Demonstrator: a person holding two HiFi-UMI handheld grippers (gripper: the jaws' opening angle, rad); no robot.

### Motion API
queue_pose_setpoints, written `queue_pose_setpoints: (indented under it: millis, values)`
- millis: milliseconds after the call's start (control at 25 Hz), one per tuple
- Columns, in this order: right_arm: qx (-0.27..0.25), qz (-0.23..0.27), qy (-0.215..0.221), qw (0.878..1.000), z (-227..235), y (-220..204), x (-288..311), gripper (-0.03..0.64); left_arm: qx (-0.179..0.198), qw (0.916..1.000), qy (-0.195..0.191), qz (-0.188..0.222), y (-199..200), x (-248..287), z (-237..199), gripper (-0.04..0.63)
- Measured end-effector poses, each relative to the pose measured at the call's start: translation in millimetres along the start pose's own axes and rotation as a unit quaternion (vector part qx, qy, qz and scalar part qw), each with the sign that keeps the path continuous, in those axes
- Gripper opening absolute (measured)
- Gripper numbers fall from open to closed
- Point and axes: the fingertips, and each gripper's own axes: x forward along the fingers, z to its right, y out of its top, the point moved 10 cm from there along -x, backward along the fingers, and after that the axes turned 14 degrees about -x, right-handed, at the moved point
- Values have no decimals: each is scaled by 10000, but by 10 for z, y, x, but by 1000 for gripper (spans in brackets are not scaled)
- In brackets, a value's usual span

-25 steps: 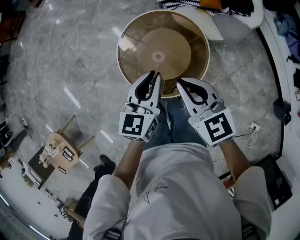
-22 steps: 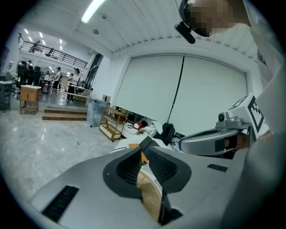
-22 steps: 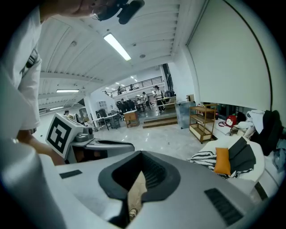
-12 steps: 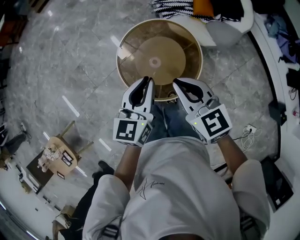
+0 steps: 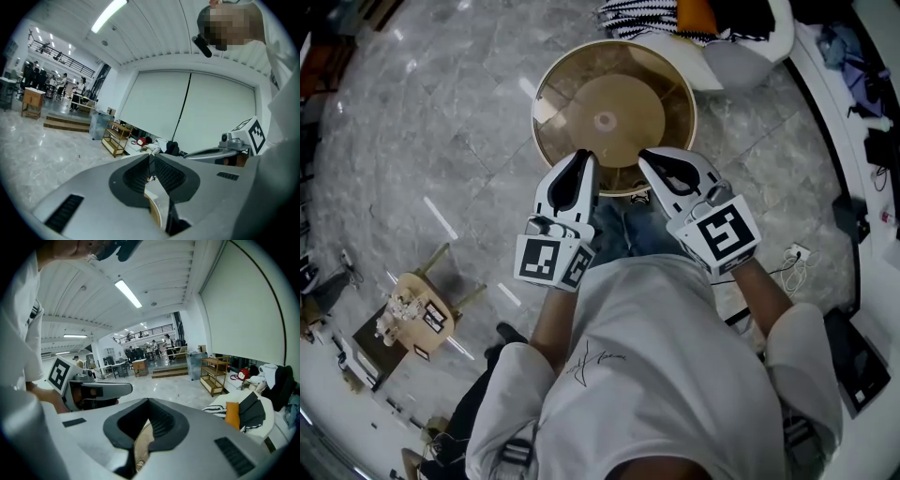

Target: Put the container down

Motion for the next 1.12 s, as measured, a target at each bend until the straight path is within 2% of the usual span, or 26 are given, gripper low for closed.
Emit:
queue_pose_setpoints:
  millis: [840,1120]
  values:
    - [-306,180,338,9988,-167,473,-109,14,440,9987,-259,-41,274,-373,196,34]
    - [-329,186,268,9989,-238,528,-240,14,385,9988,-295,-26,268,-484,260,28]
